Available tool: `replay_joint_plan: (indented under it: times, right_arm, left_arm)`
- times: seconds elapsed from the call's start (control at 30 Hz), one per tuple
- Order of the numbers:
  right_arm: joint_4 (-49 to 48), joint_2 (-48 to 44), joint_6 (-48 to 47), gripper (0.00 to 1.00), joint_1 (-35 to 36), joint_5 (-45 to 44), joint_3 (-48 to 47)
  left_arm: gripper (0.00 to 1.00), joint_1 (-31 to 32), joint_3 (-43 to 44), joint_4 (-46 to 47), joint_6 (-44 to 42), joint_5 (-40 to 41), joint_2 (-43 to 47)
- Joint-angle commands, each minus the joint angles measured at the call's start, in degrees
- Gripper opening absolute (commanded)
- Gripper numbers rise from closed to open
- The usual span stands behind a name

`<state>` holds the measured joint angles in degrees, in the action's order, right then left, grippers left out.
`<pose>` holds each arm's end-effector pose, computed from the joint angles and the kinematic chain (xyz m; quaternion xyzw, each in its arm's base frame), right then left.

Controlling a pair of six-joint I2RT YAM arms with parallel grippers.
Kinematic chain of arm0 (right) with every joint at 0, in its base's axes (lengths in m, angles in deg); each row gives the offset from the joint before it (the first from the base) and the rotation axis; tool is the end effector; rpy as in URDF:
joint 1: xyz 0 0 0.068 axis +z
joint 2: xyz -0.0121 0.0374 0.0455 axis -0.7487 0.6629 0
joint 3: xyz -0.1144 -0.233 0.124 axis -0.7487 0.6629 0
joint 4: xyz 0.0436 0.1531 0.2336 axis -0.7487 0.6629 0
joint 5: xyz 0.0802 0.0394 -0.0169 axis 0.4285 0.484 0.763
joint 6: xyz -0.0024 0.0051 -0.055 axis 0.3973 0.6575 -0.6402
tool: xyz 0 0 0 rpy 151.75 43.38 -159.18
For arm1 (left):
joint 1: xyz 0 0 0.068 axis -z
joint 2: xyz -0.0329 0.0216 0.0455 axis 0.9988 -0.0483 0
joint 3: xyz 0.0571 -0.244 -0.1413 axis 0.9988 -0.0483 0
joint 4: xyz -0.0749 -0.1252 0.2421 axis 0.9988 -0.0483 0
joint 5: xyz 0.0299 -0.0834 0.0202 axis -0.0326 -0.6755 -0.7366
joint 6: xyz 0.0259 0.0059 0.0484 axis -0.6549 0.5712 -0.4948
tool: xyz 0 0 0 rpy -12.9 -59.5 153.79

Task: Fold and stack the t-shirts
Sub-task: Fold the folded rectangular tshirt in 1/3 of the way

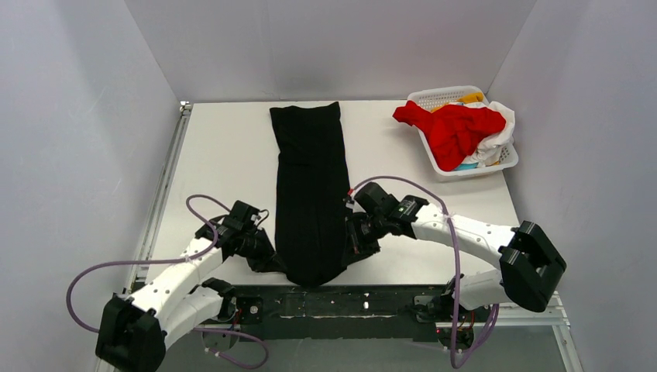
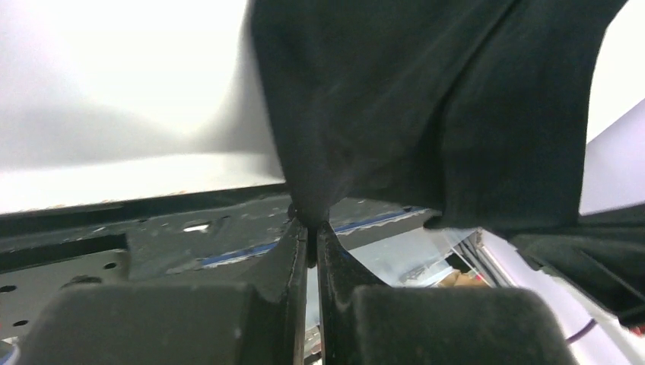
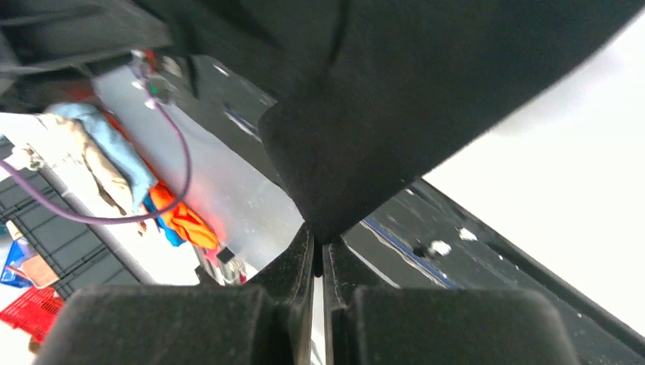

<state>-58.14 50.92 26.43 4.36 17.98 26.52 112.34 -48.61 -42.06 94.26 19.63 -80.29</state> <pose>0.1514 0.2269 0.2037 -0.1120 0.9355 0.3351 0.0009 0.1745 -0.0982 0.2154 -0.1279 0.8585 -0.4341 0.2411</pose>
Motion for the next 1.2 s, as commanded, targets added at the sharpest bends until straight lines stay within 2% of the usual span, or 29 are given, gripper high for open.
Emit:
replay_joint_plan:
  times: [0.0, 0.1, 0.33, 0.53, 0.77, 0.9, 1.17]
  right_arm:
    - [2.51, 1.49, -2.5, 0.02, -2.84, -3.87, -8.49]
    - [1.64, 4.41, -3.37, 0.02, -6.28, -3.99, -13.63]
    - [7.43, 14.39, -7.12, 0.02, -14.19, -7.84, -29.54]
    - [7.61, 22.67, -9.68, 0.04, -21.1, -6.0, -40.07]
    - [9.03, 32.55, -15.12, 0.06, -25.15, -2.84, -50.5]
    - [9.19, 35.8, -17.65, 0.08, -26.54, -3.32, -54.47]
    - [8.12, 42.54, -22.09, 0.11, -28.04, 1.02, -60.19]
  left_arm:
    - [0.0, -0.18, 7.51, 2.02, 0.69, 0.16, -9.43]
    - [0.0, -1.51, 14.75, 1.52, -0.48, 4.44, -15.61]
    - [0.0, -7.02, 33.01, -7.19, -4.32, 14.22, -28.96]
    - [0.0, -12.55, 44.88, -6.83, -5.83, 14.75, -41.76]
    - [0.0, -14.95, 58.34, -7.73, -7.96, 13.9, -54.53]
    - [0.0, -15.01, 61.68, -5.46, -10.13, 14.26, -57.87]
    - [0.06, -15.45, 72.06, -11.16, -13.1, 13.07, -67.06]
